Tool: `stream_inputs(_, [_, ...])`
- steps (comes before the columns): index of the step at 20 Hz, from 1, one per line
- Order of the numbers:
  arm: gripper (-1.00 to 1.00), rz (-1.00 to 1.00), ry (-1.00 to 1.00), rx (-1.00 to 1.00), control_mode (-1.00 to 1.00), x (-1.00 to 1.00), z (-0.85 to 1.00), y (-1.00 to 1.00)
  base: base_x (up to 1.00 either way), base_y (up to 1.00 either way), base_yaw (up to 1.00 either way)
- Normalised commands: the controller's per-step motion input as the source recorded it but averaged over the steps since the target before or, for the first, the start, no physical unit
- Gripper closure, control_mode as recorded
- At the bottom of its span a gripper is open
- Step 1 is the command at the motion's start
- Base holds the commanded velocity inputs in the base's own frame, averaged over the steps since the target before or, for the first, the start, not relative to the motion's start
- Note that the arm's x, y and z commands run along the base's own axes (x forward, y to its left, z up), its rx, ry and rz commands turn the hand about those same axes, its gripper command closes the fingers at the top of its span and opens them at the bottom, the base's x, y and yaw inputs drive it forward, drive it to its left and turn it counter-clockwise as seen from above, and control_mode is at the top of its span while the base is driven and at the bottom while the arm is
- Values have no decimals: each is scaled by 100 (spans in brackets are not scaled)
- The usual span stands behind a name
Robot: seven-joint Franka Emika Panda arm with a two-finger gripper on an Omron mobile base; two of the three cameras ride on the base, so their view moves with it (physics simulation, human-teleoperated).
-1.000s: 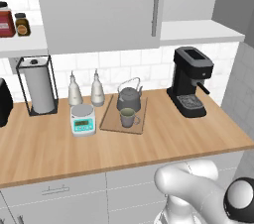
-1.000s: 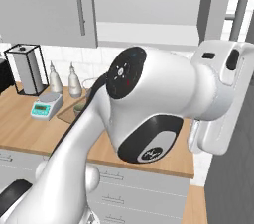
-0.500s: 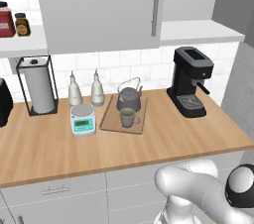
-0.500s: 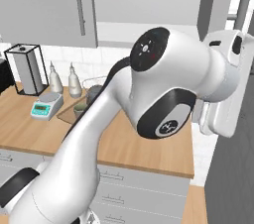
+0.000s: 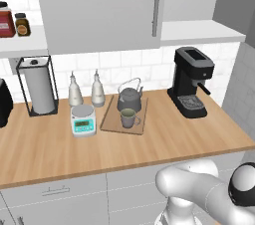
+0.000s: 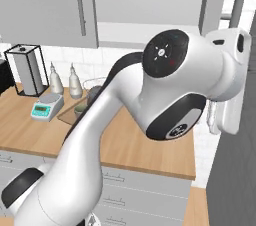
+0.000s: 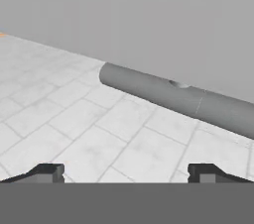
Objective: Pick the kettle from the counter and place it on the tray. Then pick the mug from the cabinet and place it on the tray. Then close the cabinet doors.
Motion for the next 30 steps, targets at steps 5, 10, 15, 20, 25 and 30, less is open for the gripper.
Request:
stream_inputs(5, [-100, 20, 1, 0, -100, 41, -5, 39, 0, 0, 0])
stream_inputs(10, [-100, 23, 0, -1, -100, 26, -16, 53, 0, 0, 0])
stream_inputs(15, [-100, 24, 0, -1, -100, 40, -5, 61, 0, 0, 0])
stream_inputs(20, [-100, 26, 0, -7, -100, 29, -8, 70, 0, 0, 0])
stream_inputs(25, [-100, 26, 0, -9, -100, 41, -3, 75, 0, 0, 0])
stream_inputs(30, [-100, 22, 0, -3, -100, 71, 0, 60, 0, 0, 0])
